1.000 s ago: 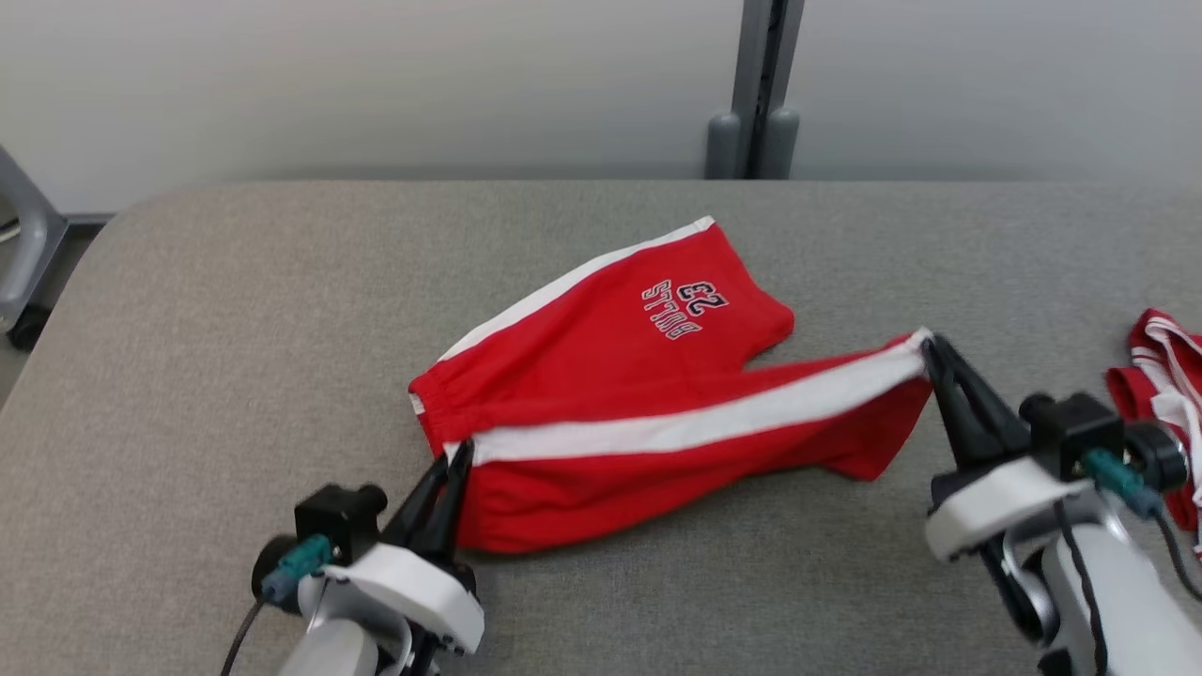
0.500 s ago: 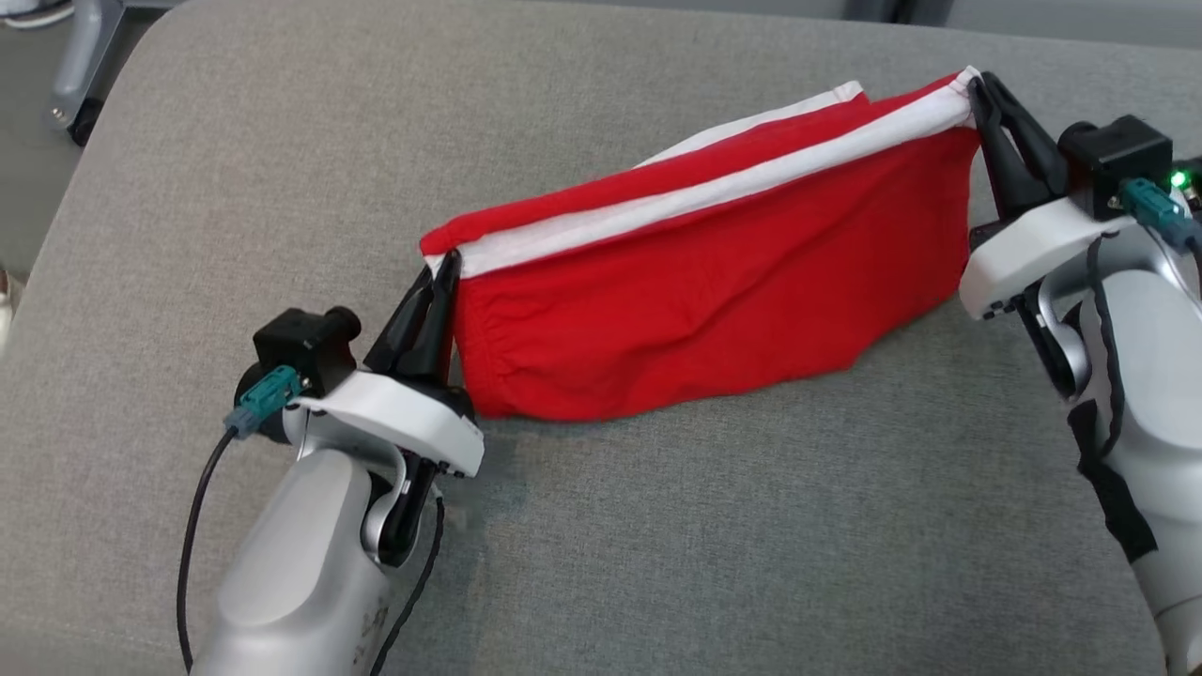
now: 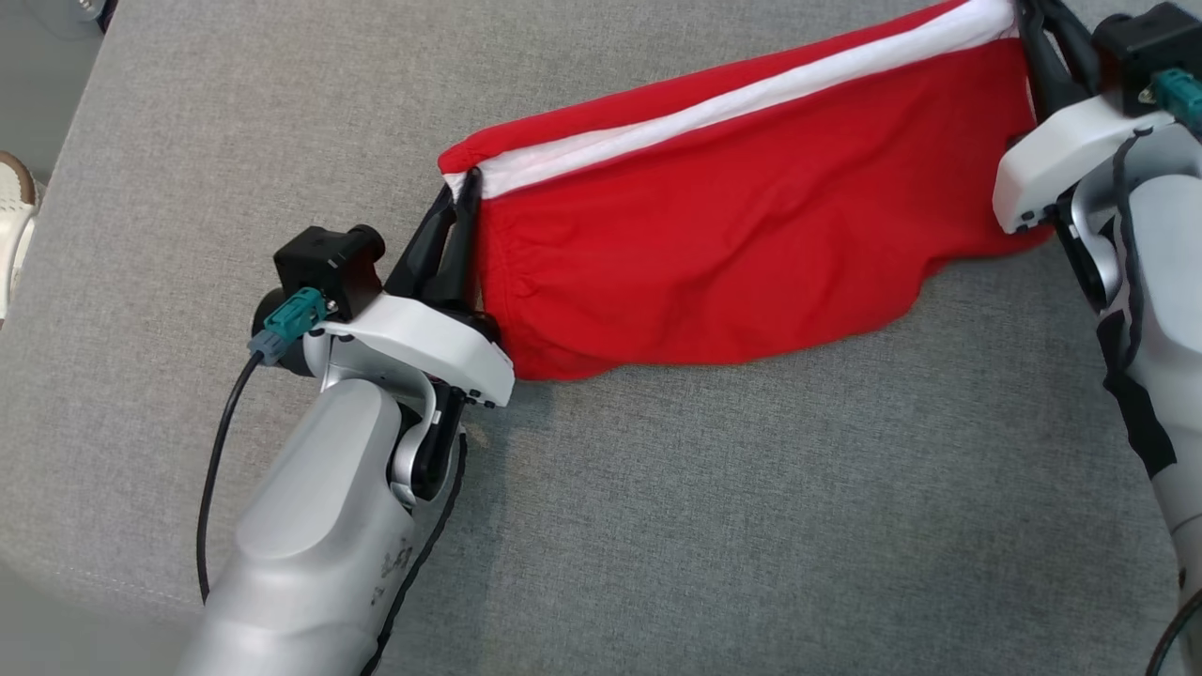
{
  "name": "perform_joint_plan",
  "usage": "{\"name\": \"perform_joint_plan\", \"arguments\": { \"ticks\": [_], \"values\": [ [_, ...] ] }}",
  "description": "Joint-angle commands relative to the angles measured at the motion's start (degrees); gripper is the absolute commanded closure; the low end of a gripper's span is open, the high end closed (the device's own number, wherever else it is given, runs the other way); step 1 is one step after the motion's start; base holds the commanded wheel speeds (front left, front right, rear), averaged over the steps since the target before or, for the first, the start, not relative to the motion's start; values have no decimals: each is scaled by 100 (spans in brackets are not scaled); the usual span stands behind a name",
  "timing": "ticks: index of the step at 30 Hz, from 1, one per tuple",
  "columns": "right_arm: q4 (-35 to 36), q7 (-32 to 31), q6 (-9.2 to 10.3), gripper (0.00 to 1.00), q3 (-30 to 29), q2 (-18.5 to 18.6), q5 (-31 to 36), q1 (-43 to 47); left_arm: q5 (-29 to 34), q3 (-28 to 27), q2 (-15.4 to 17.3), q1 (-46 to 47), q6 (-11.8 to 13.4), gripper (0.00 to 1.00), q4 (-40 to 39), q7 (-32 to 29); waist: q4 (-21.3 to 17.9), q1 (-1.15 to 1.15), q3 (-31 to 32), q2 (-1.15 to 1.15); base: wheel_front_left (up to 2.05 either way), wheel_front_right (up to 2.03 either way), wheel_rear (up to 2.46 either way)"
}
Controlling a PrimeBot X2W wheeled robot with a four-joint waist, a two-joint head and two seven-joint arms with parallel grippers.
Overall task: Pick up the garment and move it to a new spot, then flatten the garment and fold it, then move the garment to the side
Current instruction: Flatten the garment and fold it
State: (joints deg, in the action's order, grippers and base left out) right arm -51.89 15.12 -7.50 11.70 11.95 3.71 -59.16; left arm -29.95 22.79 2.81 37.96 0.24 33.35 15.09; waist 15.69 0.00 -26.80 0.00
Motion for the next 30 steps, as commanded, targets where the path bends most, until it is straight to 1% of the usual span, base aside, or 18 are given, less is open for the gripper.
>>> {"name": "perform_joint_plan", "arguments": {
  "ticks": [1, 2, 5, 9, 11, 15, 18, 21, 25, 27, 30],
  "values": [
    [-6, -1, 2, 85, -71, -2, 7, -100, -76, 35, 22, 88, 14, 18, 9, 6, 2, 0, -16, 0, 0, 0, 0],
    [20, -1, 2, 0, -163, -27, -2, -104, -69, 60, 23, 91, 25, 0, 7, 6, -4, 0, -25, 0, 0, 0, 0],
    [200, -1, 2, 0, -317, -132, -41, -59, 7, 24, 26, 48, 98, 0, -25, 6, -47, 0, -32, 0, 0, 0, 0],
    [558, -2, 2, 0, -374, -169, -206, 197, 167, -156, 28, -183, 220, 0, -90, 6, -152, 0, 32, 0, 0, 0, 0],
    [767, -1, 2, 0, -383, -171, -403, 393, 255, -261, 26, -328, 261, 0, -159, 6, -203, 0, 88, 0, 0, 0, 0],
    [903, -1, 2, 0, -276, -108, -877, 877, 483, -429, 26, -649, 310, 0, -293, 6, -301, 0, 205, 0, 0, 0, 0],
    [766, -1, 2, 0, -79, -83, -1198, 1213, 585, -539, 22, -900, 341, 0, -417, 6, -346, 0, 279, 0, 0, 0, 0],
    [458, 0, 2, 0, 170, -78, -1516, 1415, 637, -589, 26, -1086, 330, 0, -487, 6, -355, 0, 356, 0, 0, 0, 0],
    [-87, -153, 2, 0, 547, -116, -1939, 1384, 608, -599, 25, -1234, 304, 0, -536, 6, -320, 0, 413, 0, 0, 0, 0],
    [-293, -272, 1, 0, 704, -114, -2059, 1296, 638, -580, 23, -1268, 311, 0, -554, 6, -295, 0, 414, 0, 0, 0, 0],
    [-543, -477, 1, 0, 926, -207, -2324, 1202, 622, -592, 24, -1286, 315, 0, -568, 6, -261, 0, 414, 0, 0, 0, 0]
  ]
}}
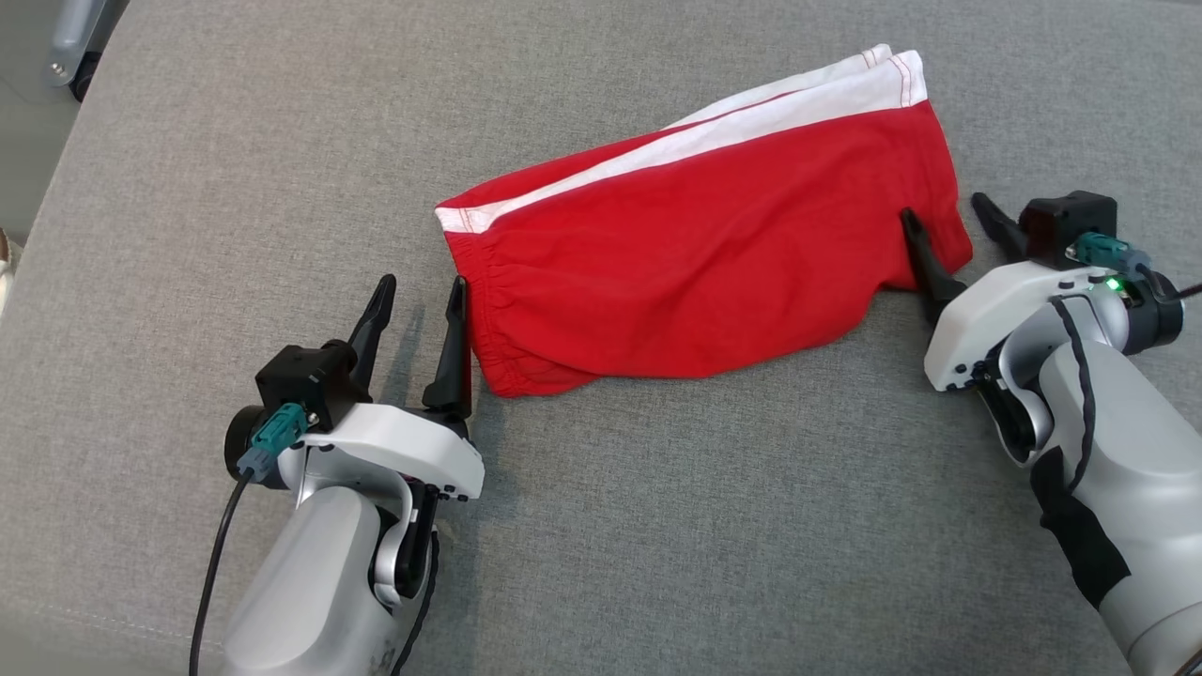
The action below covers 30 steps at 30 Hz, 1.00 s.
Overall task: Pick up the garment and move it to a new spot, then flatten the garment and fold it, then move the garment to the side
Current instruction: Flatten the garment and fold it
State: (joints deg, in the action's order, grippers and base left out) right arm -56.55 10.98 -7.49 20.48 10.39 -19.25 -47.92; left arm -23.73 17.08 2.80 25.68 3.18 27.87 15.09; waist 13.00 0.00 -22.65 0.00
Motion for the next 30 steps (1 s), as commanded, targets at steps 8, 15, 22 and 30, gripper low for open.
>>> {"name": "perform_joint_plan", "arguments": {
  "ticks": [8, 15, 22, 30],
  "values": [
    [-430, -5, 0, 100, 360, -28, -571, -28, 31, -59, 25, -124, 28, 0, 17, 6, 29, 0, 98, 0, 0, 0, 0],
    [-432, 397, 1, 100, 180, -4, -898, 180, 215, -210, 27, -377, -103, 0, 178, 6, -234, 0, 455, 0, 0, 0, 0],
    [-29, 424, 1, 100, -175, -54, -1162, 1016, 428, -303, 24, -843, -266, 0, 227, 6, -623, 0, 973, 0, 0, 0, 0],
    [366, 423, 0, 100, -575, -88, -1026, 1906, 599, -497, 26, -1280, -300, 0, 146, 6, -934, 0, 1344, 0, 0, 0, 0]
  ]
}}
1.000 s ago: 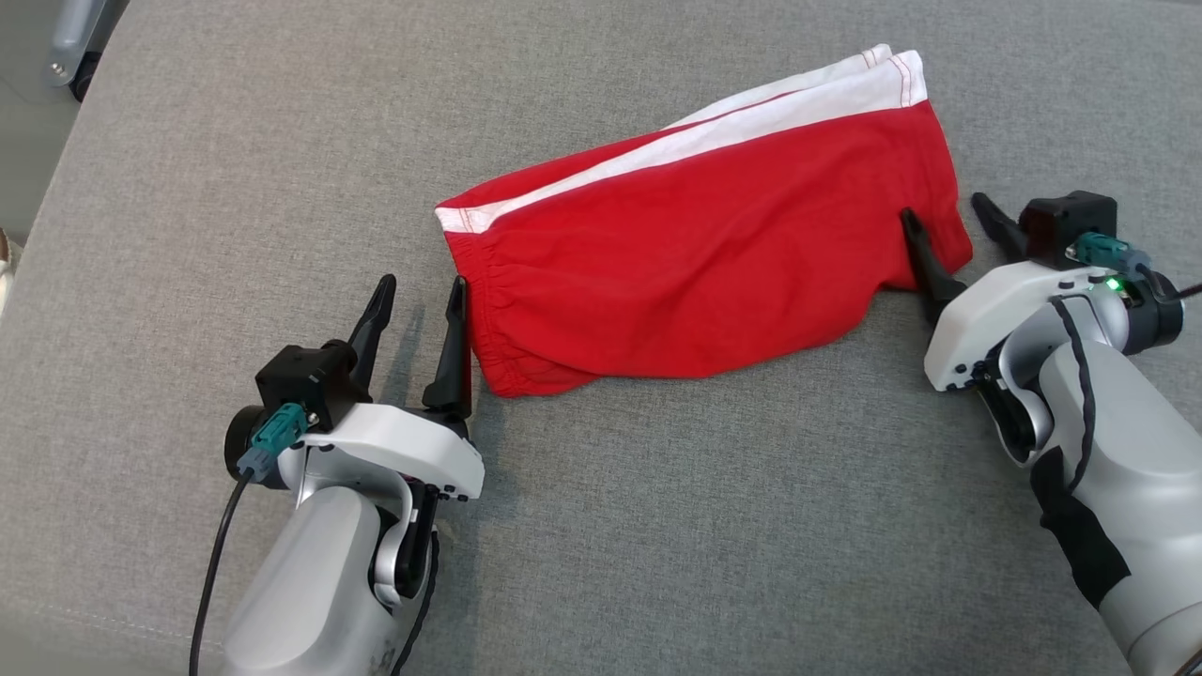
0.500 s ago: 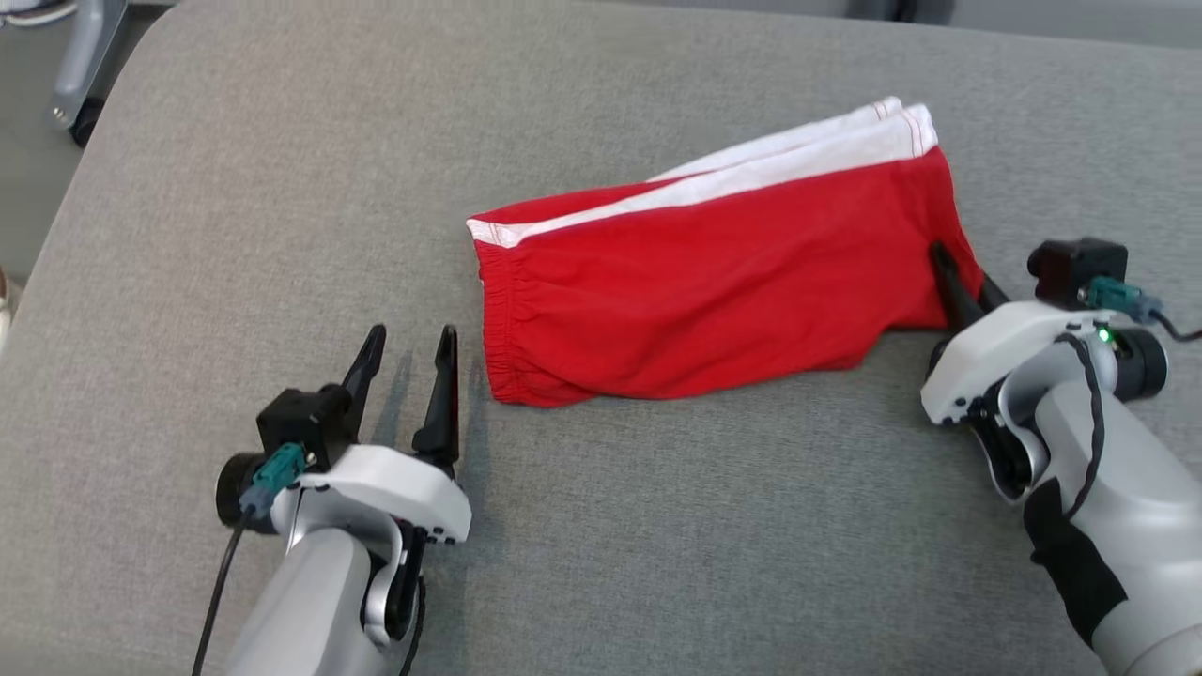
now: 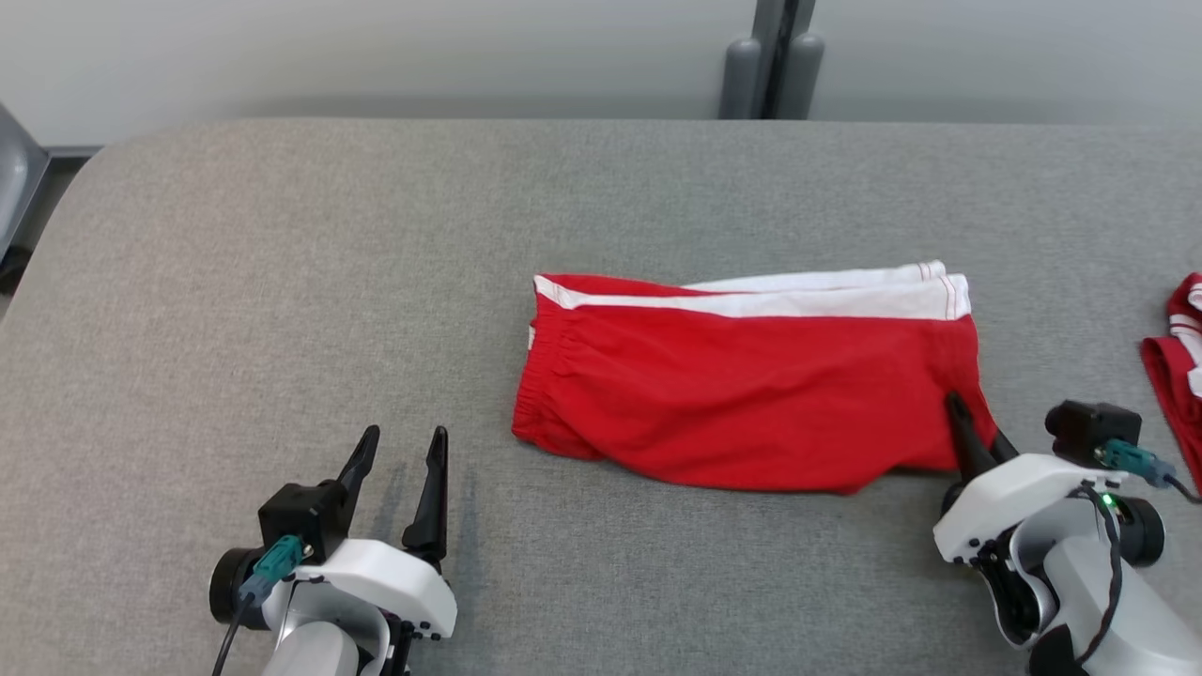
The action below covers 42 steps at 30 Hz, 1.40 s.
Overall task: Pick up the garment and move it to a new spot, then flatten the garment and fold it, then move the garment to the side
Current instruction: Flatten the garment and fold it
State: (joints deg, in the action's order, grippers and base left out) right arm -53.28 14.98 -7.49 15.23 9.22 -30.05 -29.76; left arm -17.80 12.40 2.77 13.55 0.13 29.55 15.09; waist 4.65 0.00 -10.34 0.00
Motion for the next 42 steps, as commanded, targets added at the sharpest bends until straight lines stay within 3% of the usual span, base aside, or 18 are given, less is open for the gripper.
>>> {"name": "perform_joint_plan", "arguments": {
  "ticks": [1, 6, 10, 15, 20, 21, 22, 23, 28, 32, 36, 42],
  "values": [
    [100, 23, 0, 100, -125, 14, 56, 151, -18, -59, 29, -97, 12, 0, -46, 6, -111, 0, 137, 0, 0, 0, 0],
    [535, 23, 0, 100, -369, -43, 227, 324, -7, -88, 30, -227, 20, 0, -85, 6, -100, 0, 189, 0, 0, 0, 0],
    [879, 24, 0, 100, -237, -109, 554, 117, -6, -92, 28, -248, 3, 0, -54, 6, -5, 0, 181, 0, 0, 0, 0],
    [1212, 23, 0, 100, 417, -356, 839, -182, -133, 4, 27, -278, 23, 0, 8, 6, 250, 0, 225, 0, 0, 0, 0],
    [1093, 23, 0, 100, 1151, -543, 787, -382, -75, 94, 26, -317, 38, 0, 40, 6, 487, 0, 311, 0, 0, 0, 0],
    [992, 23, 0, 95, 1332, -568, 761, -417, -76, 93, 27, -340, 45, 0, 44, 6, 536, 0, 327, 0, 0, 0, 0],
    [968, 24, 0, 25, 1518, -594, 695, -464, -88, 76, 30, -364, 48, 0, 42, 6, 573, 0, 346, 0, 0, 0, 0],
    [1008, 23, 0, 0, 1700, -610, 559, -487, -65, 76, 26, -374, 49, 0, 40, 6, 605, 0, 363, 0, 0, 0, 0],
    [1509, 22, 1, 0, 2648, -586, -288, -361, -50, 5, 26, -378, 77, 0, 59, 6, 587, 0, 425, 0, 0, 0, 0],
    [1582, 23, 0, 0, 2789, -600, -448, -296, -21, -98, 27, -378, 83, 0, 29, 6, 409, 0, 451, 0, 0, 0, 0],
    [1424, 23, 0, 0, 2283, -601, -142, -151, 77, -213, 28, -387, 84, 0, -24, 6, 189, 0, 489, 0, 0, 0, 0],
    [1529, 23, 0, 0, 789, -613, 992, 383, 300, -384, 28, -495, 86, 0, -117, 6, -124, 0, 565, 0, 0, 0, 0]
  ]
}}
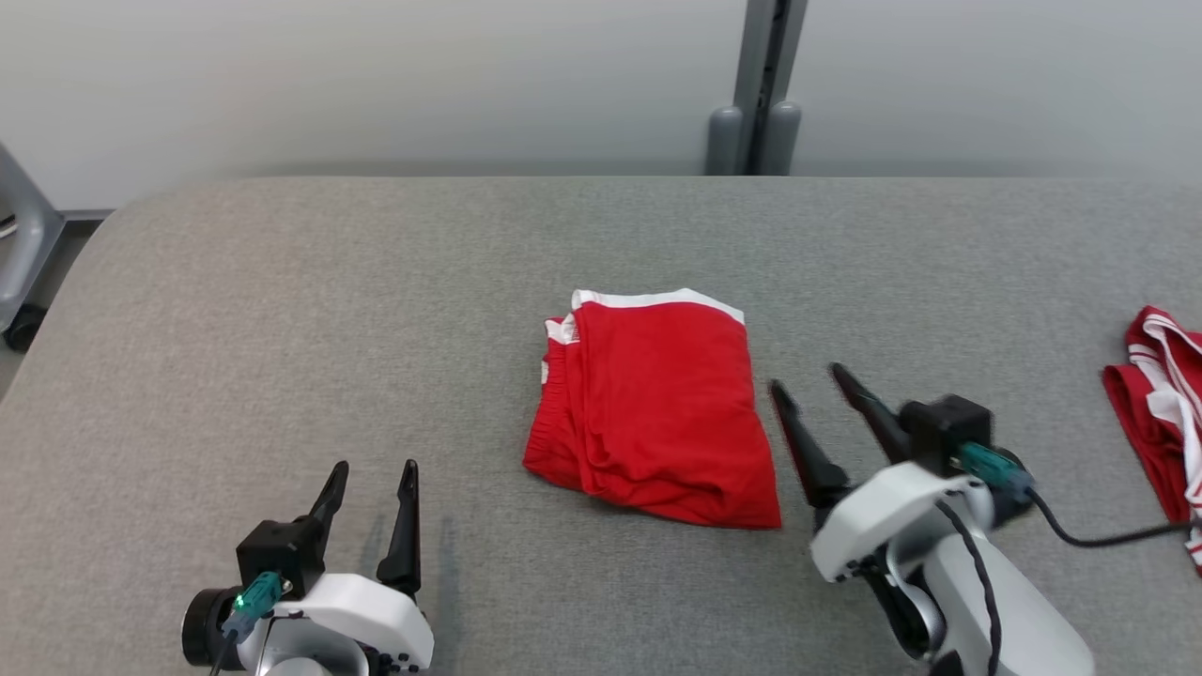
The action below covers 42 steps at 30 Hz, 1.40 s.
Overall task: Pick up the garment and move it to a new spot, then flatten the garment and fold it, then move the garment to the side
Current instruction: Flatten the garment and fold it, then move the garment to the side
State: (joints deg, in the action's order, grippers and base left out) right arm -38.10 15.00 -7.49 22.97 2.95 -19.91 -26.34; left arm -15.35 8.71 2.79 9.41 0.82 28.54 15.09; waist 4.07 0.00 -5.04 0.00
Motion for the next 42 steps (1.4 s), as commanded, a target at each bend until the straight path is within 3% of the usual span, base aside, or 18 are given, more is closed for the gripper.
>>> {"name": "perform_joint_plan", "arguments": {
  "ticks": [1, 8, 16, 34, 42],
  "values": [
    [45, 20, 0, 0, -252, 15, 139, 161, 84, -40, 24, -99, 20, 0, -35, 6, -110, 0, 46, 0, 0, 0, 0],
    [452, 21, 0, 0, -1356, 15, 1161, 822, 289, -311, 22, -240, 54, 0, -197, 6, -369, 0, 137, 0, 0, 0, 0],
    [618, 21, 0, 0, -1774, 12, 1201, 1266, 470, -669, 26, -499, -54, 0, -239, 6, -514, 0, 293, 0, 0, 0, 0],
    [633, 21, 0, 0, -1765, 15, 966, 1674, 550, -742, 27, -968, -20, 0, -427, 6, -580, 0, 475, 0, 0, 0, 0],
    [508, 21, 0, 0, -1413, 13, 778, 1471, 457, -572, 24, -793, -50, 0, -427, 6, -364, 0, 232, 0, 0, 0, 0]
  ]
}}
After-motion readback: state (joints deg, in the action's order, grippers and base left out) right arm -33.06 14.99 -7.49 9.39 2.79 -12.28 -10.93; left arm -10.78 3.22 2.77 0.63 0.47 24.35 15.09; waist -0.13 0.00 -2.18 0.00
